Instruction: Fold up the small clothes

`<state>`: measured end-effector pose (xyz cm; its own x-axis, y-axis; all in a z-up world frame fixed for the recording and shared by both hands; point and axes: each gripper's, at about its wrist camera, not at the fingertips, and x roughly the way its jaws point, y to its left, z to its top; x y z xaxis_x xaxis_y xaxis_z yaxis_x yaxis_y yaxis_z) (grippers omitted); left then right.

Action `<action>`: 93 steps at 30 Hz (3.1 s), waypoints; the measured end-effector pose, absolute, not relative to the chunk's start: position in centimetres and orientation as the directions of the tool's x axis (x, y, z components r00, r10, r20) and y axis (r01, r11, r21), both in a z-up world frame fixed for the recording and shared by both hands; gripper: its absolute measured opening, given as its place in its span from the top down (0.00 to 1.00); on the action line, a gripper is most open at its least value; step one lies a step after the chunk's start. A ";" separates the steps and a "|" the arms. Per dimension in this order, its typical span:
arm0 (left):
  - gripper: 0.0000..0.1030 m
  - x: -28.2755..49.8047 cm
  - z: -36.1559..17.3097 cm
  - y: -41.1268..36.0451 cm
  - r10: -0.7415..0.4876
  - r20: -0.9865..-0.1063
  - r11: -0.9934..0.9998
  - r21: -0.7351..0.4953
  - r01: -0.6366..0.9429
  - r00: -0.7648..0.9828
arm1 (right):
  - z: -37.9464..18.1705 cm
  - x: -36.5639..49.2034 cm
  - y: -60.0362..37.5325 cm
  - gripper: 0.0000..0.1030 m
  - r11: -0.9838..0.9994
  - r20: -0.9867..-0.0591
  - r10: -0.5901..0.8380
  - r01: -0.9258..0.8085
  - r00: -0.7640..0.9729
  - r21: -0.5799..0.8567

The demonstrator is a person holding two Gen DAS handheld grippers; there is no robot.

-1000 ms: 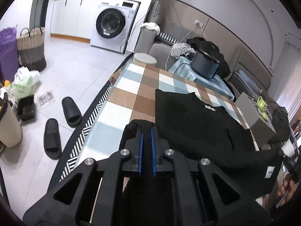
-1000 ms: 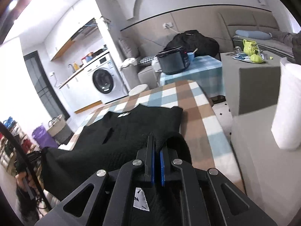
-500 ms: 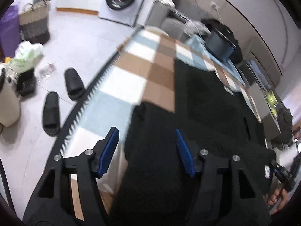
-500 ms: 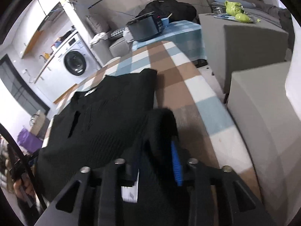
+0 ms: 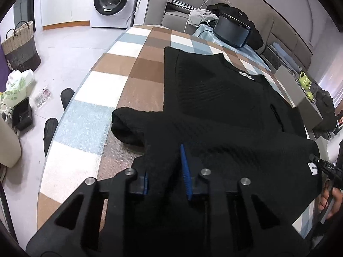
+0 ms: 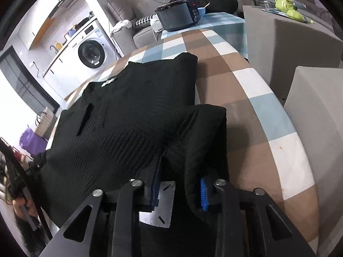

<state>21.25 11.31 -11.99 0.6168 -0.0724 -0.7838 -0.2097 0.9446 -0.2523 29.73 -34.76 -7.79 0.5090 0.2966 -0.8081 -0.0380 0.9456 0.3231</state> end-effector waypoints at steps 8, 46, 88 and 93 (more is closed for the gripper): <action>0.81 18.0 -11.9 10.9 -0.058 -0.790 0.956 -0.220 -0.194 0.611 | -7.9 28.6 -34.9 0.76 0.947 -0.814 0.303 -0.058 0.496 0.317; 1.00 8.5 -4.9 13.8 0.077 -0.649 0.914 -0.257 -0.314 0.757 | -3.4 21.0 -38.6 0.97 0.910 -0.664 0.383 -0.137 0.642 0.391; 0.97 15.0 -3.2 15.1 -0.004 -0.596 0.899 -0.354 -0.258 0.803 | -1.1 26.6 -38.9 0.97 0.875 -0.531 0.362 -0.082 0.766 0.477; 0.97 20.5 -6.8 16.5 0.014 -0.697 0.888 -0.321 -0.330 0.717 | -4.7 31.0 -38.6 0.97 0.909 -0.683 0.251 0.076 0.686 0.410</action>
<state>20.47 16.54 -6.77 0.7167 0.0141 -0.6973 -0.3298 0.8878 -0.3210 30.96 -38.59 -4.73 0.6862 0.2508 -0.6828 0.0758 0.9089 0.4101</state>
